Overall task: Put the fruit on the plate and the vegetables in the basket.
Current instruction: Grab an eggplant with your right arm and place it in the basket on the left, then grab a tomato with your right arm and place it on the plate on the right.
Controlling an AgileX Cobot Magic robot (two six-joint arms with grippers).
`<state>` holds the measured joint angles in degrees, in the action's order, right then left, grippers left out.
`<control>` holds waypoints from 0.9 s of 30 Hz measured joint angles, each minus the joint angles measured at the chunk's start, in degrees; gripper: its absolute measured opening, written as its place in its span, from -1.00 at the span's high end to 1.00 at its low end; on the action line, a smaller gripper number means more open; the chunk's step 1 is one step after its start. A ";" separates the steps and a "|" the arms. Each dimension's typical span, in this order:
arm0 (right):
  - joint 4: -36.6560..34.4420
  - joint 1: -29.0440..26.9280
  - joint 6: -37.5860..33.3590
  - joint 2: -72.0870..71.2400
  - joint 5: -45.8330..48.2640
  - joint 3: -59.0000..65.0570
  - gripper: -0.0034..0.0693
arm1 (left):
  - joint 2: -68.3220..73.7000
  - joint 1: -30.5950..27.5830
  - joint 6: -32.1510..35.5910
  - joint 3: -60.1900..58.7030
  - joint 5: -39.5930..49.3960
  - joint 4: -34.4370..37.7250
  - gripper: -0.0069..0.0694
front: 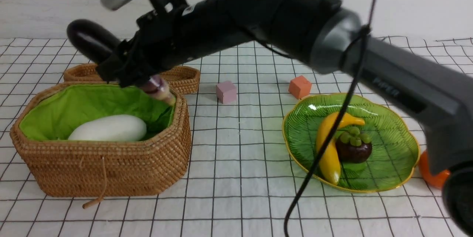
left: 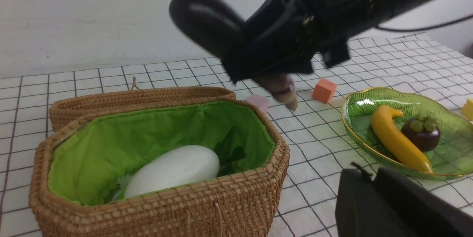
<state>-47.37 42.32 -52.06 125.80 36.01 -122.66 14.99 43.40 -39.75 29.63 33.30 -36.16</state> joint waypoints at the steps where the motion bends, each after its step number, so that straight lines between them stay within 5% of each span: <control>1: 0.00 0.79 -1.36 1.27 -2.59 0.00 -0.19 | 0.00 0.00 -0.72 0.00 0.08 -0.57 0.68; 6: -0.05 2.68 -4.96 4.32 -9.78 0.05 -0.25 | 0.00 0.00 -2.14 0.00 0.50 -1.91 0.68; 10: -0.21 2.97 -5.91 5.29 -14.42 0.05 -0.71 | 0.00 0.00 -2.34 0.00 0.60 -1.78 0.68; 13: -0.14 2.64 -5.84 4.54 -12.82 0.05 -0.94 | 0.00 0.00 -2.34 0.00 0.60 -1.74 0.68; 16: 1.54 2.44 -3.11 2.71 -6.43 0.05 -0.93 | 0.00 0.00 -2.34 0.00 0.28 -1.74 0.68; 20: 9.90 1.28 10.48 -4.06 8.31 0.05 -0.66 | 0.00 0.00 -2.34 0.00 -2.24 -1.67 0.68; 22: 18.33 -0.74 23.99 -9.87 20.51 0.05 -0.28 | 0.00 0.00 -2.34 0.00 -5.64 -1.00 0.68; 23: 19.00 -0.91 23.99 -10.29 21.37 0.05 -0.28 | 0.00 0.00 -2.34 0.00 -5.94 -0.94 0.68; 24: 24.93 -2.59 30.38 -13.92 27.82 0.05 0.03 | 0.00 0.00 -2.34 0.00 -8.67 0.23 0.68; 27: 32.18 -5.12 36.32 -18.13 34.43 0.05 0.51 | 0.00 0.00 -2.29 0.00 -12.10 3.96 0.68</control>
<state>-15.19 37.20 -15.75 107.68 70.44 -122.61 14.99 43.40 -42.04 29.63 21.20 -32.20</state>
